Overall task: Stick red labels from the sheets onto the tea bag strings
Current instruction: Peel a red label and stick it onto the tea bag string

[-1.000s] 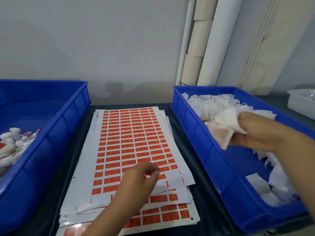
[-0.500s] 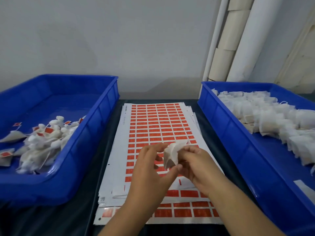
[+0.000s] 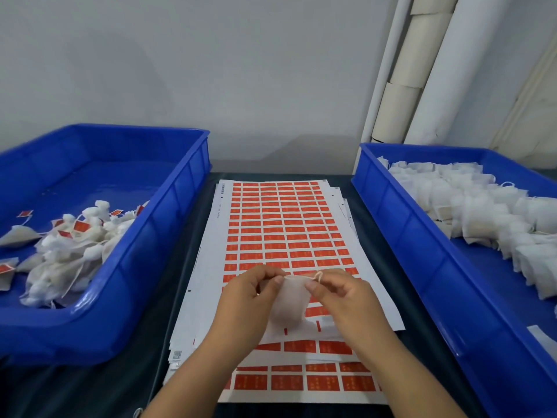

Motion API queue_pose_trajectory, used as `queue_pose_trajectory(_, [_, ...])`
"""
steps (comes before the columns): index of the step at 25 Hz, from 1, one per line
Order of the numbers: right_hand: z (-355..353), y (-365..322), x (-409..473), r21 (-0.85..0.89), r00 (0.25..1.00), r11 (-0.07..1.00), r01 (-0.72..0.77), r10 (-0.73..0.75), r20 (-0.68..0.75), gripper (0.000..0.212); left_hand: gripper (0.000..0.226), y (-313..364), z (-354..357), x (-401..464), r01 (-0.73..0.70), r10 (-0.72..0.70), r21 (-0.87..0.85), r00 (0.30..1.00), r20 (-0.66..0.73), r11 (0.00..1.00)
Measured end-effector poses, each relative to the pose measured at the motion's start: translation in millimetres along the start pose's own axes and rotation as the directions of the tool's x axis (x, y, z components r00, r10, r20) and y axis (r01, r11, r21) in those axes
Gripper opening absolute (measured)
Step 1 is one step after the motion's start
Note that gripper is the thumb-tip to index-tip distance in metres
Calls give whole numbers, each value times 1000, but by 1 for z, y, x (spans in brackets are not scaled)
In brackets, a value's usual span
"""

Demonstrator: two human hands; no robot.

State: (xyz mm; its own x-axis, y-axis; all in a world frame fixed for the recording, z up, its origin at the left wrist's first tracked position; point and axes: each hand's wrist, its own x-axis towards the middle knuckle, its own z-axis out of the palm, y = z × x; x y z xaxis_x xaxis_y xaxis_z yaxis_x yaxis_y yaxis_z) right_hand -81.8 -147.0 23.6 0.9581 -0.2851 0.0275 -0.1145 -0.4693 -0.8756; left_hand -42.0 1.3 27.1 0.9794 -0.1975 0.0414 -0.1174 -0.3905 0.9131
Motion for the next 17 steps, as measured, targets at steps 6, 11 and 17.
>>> queue_pose_trajectory(6, [-9,-3,2,200,999,979,40,-37,-20,13,20,0,-4,5,44,-45,48,999,13,998])
queue_pose_trajectory(11, [-10,-13,3,58,971,969,239,-237,-43,16,12,23,1,4,-178,162,159,981,108,971])
queue_pose_trajectory(17, [-26,-17,3,120,959,972,201,-170,-228,20,21,32,-3,10,-167,144,236,983,112,957])
